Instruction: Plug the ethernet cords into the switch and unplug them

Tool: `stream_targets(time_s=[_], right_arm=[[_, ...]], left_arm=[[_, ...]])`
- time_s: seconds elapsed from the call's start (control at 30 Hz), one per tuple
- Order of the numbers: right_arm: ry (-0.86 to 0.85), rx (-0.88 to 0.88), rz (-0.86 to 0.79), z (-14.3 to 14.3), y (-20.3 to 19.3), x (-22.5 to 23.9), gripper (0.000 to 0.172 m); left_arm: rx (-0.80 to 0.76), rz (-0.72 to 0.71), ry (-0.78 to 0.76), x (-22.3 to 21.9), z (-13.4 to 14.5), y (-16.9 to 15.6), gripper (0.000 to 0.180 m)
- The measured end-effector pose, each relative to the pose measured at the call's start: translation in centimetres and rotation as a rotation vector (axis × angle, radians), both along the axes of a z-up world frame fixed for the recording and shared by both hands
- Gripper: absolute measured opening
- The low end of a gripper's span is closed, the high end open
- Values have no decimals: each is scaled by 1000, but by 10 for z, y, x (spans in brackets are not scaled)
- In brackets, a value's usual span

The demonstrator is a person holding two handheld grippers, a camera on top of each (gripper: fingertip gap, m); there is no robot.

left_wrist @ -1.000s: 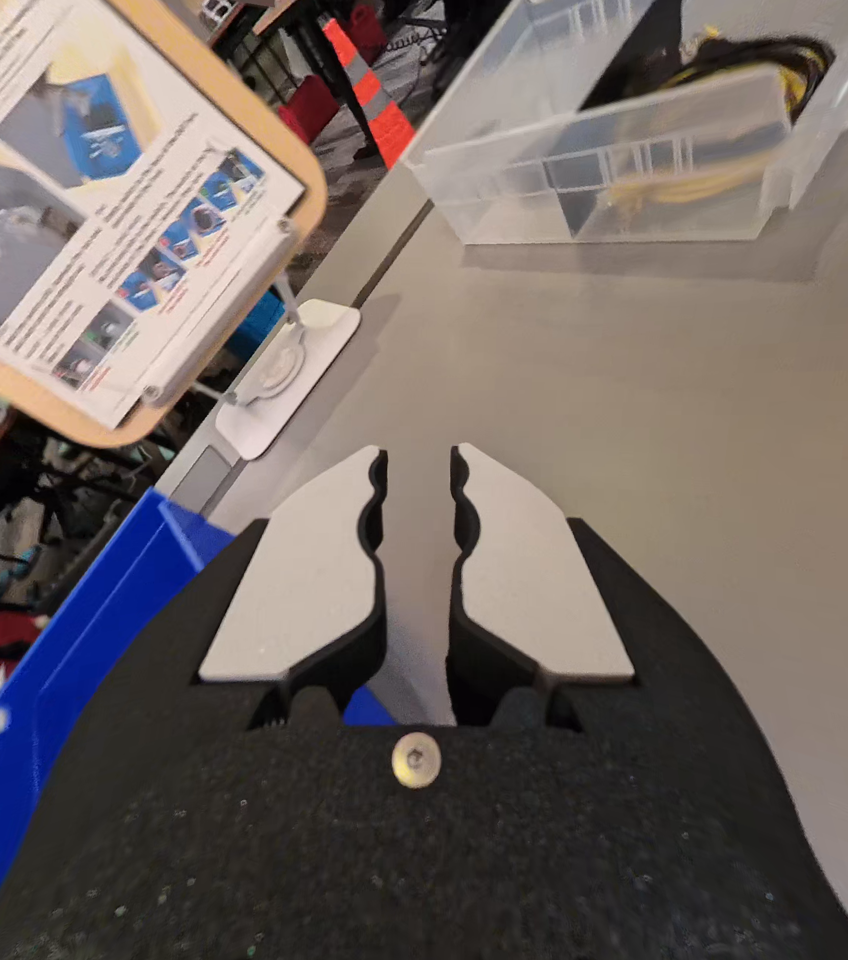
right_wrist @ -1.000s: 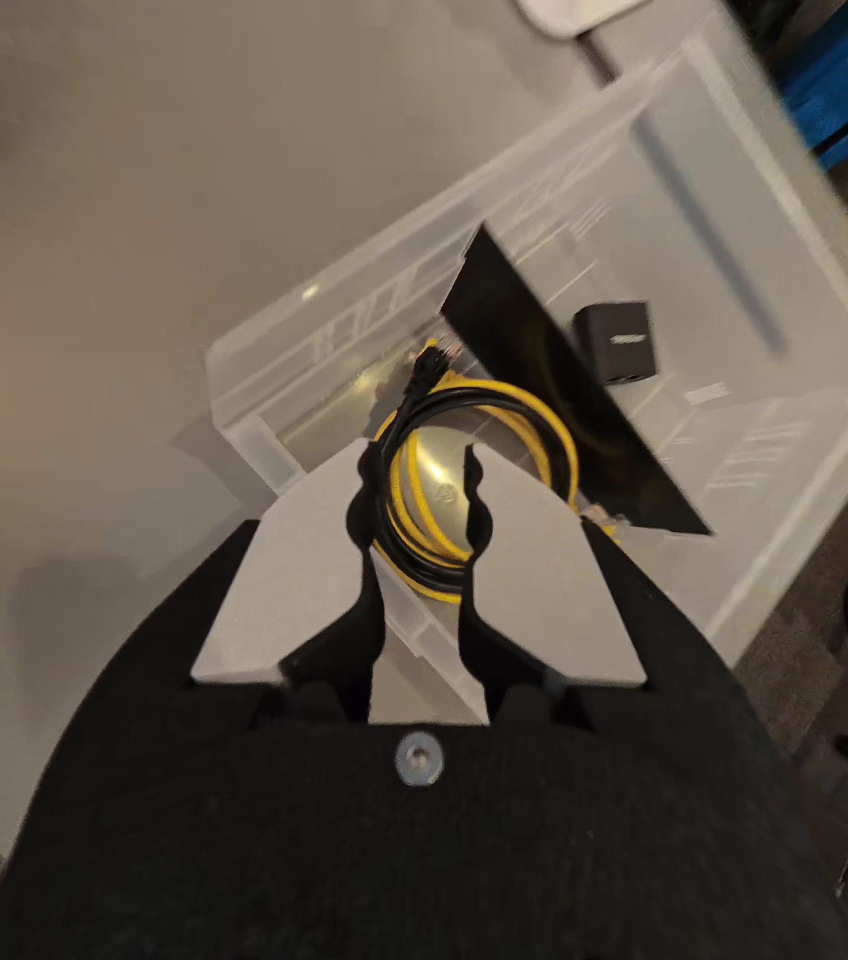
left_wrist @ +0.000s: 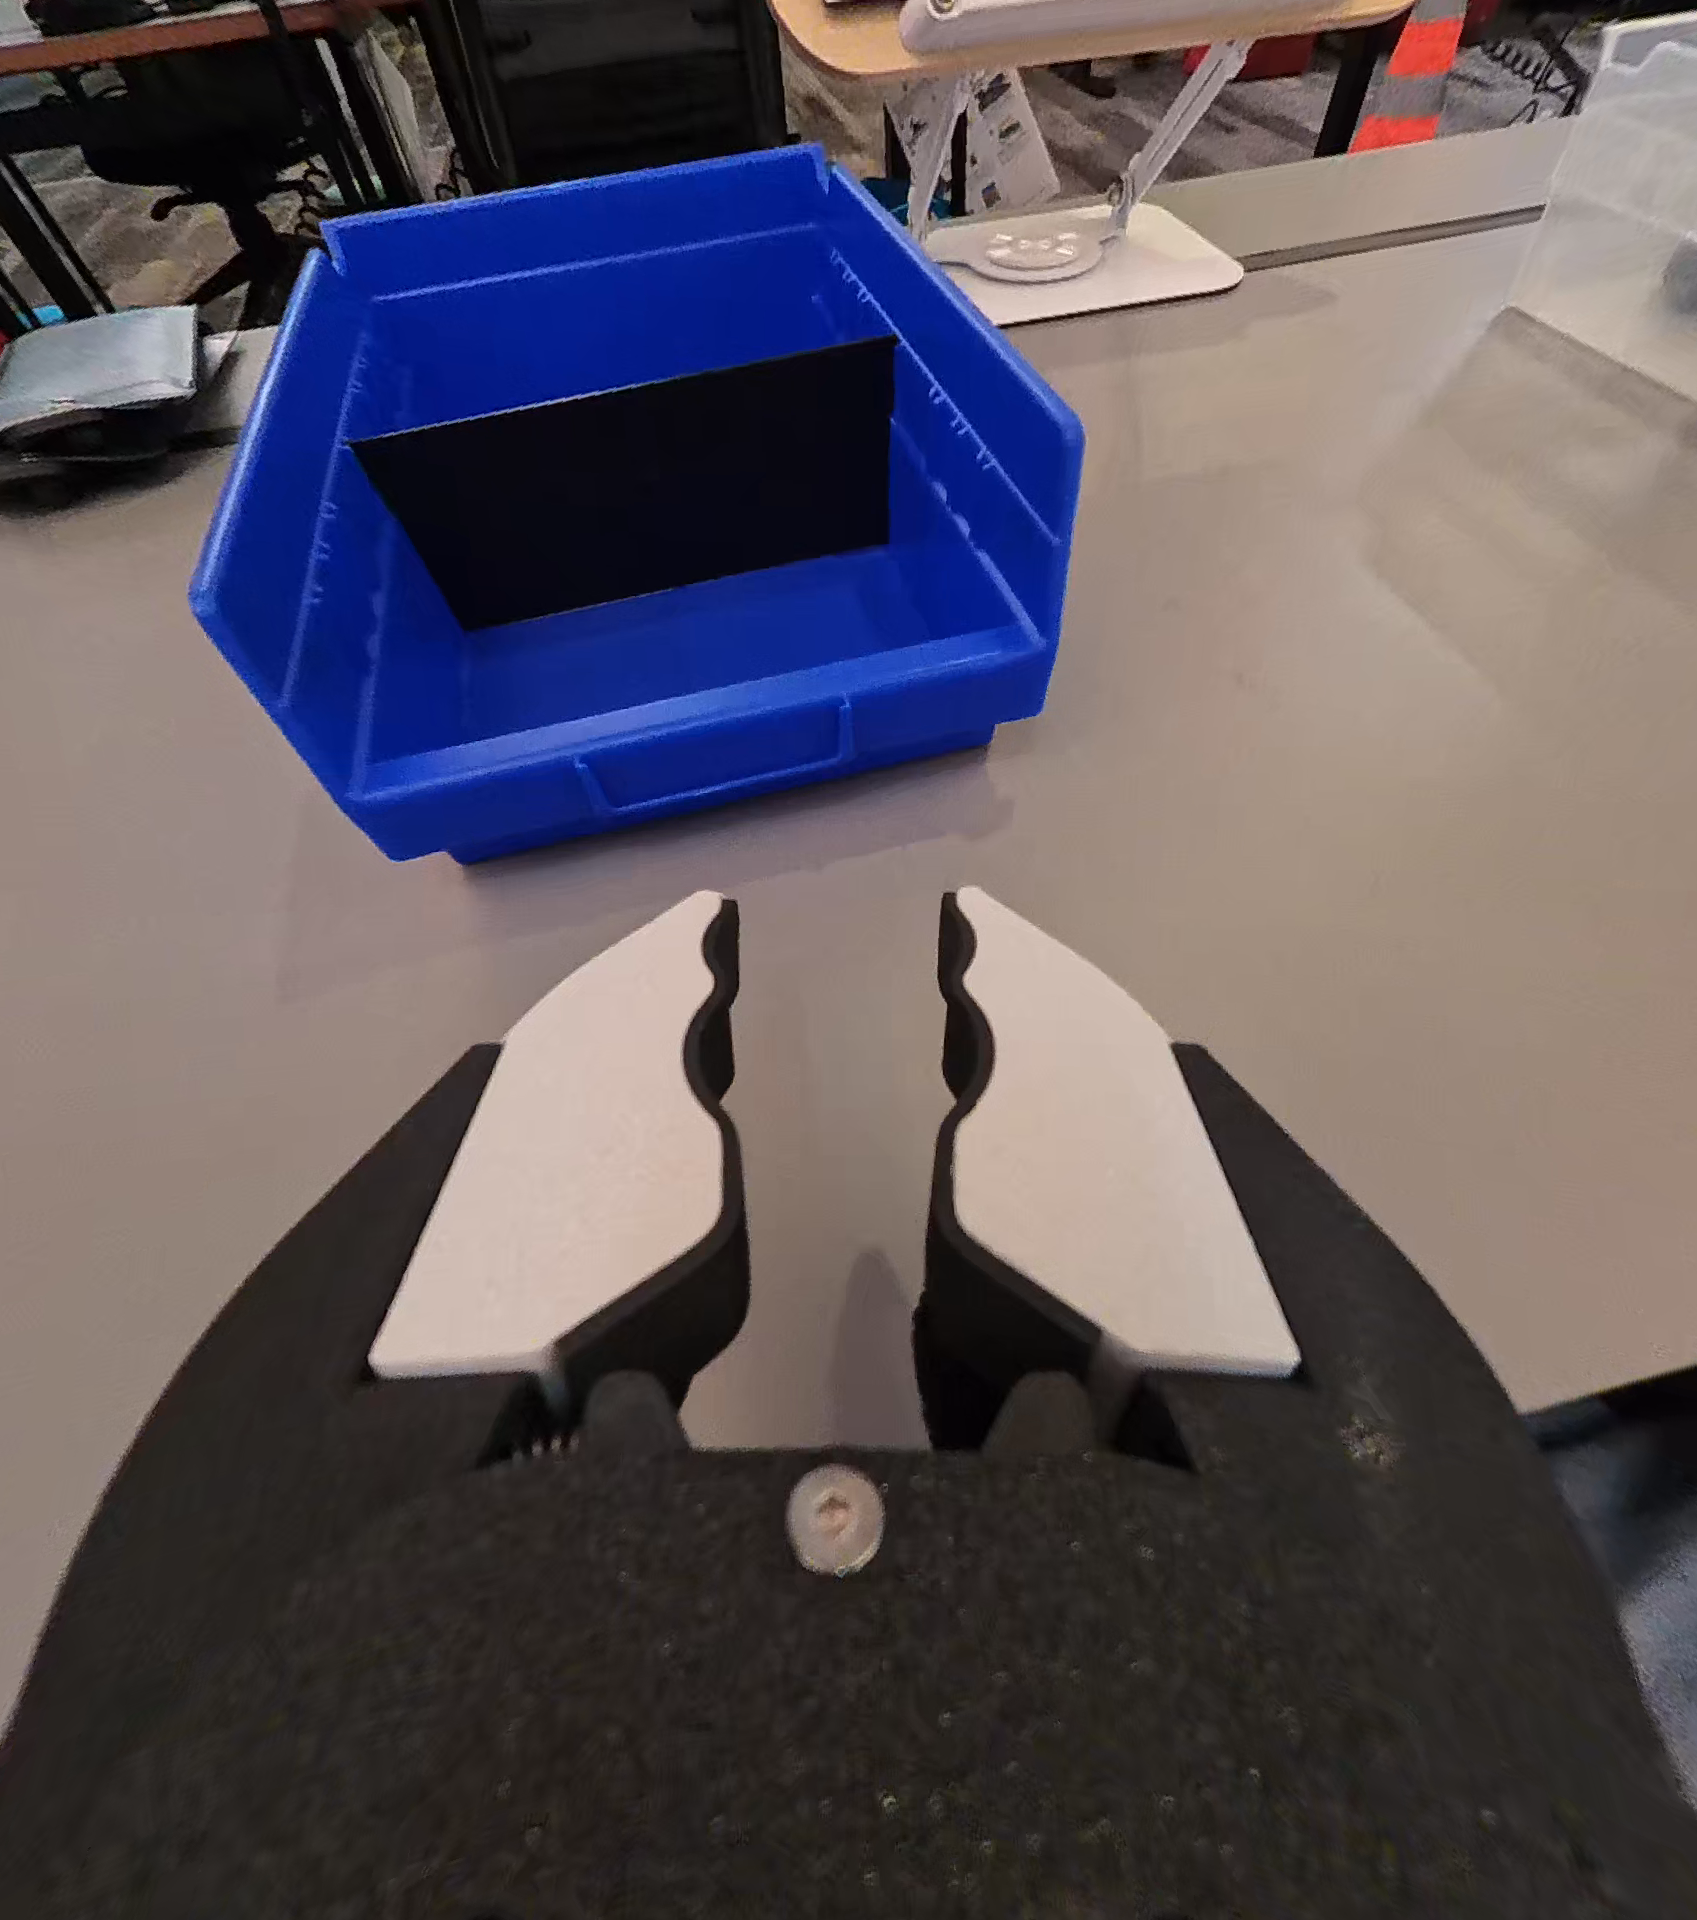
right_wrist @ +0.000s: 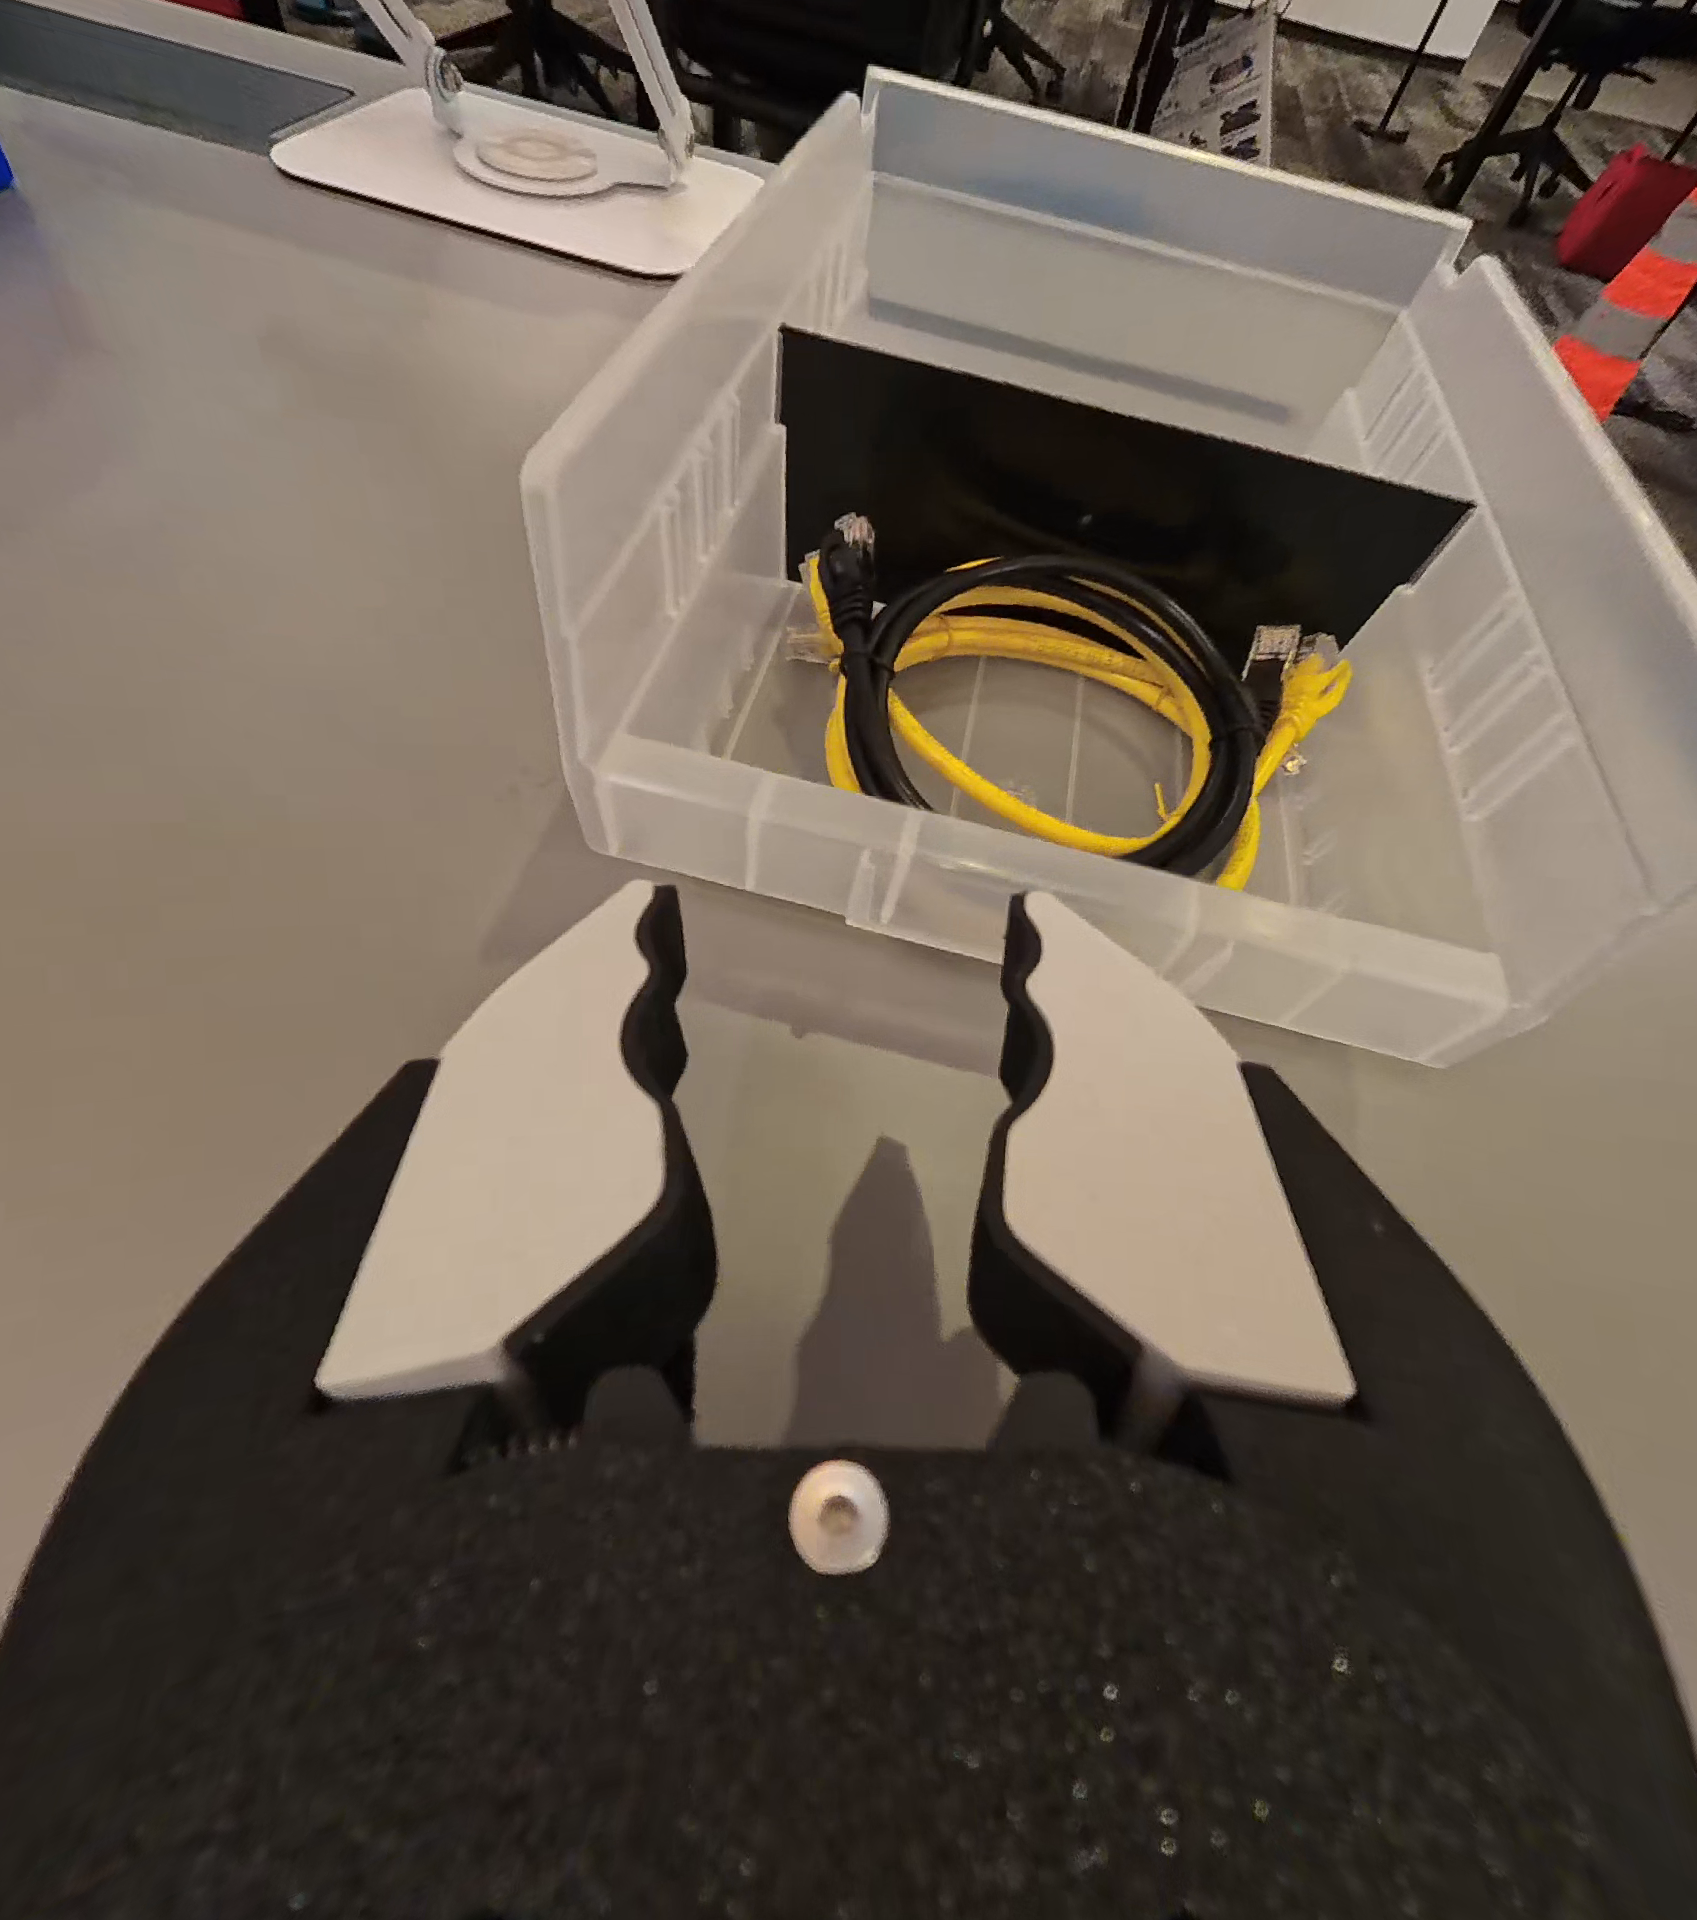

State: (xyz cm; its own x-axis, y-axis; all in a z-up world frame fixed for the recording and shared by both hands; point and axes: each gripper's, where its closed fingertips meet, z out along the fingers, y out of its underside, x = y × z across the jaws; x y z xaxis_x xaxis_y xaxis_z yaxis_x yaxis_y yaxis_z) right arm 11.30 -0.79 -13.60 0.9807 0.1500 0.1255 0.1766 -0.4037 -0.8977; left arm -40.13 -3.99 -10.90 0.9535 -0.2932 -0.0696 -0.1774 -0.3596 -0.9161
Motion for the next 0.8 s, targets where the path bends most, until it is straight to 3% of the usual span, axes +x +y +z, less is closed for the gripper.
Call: stream_targets(time_s=[0.23, 0.5, 0.57, 0.67, 0.8], right_arm=[[37, -11, 0, -2, 6, 5, 59], [63, -2, -11, 0, 0, 13, 59], [58, 25, -32, 5, -2, 20, 60], [111, 79, -73, 20, -5, 40, 61], [115, 153, -201, 36, -8, 90, 64]], left_arm=[[33, 33, 34, -12, 3, 9, 40], [-2, -21, 37, 8, -3, 4, 46], [59, -113, -18, 40, 13, -4, 48], [228, -300, -161, 122, 57, -33, 46], [162, -461, -55, 250, 47, -38, 65]])
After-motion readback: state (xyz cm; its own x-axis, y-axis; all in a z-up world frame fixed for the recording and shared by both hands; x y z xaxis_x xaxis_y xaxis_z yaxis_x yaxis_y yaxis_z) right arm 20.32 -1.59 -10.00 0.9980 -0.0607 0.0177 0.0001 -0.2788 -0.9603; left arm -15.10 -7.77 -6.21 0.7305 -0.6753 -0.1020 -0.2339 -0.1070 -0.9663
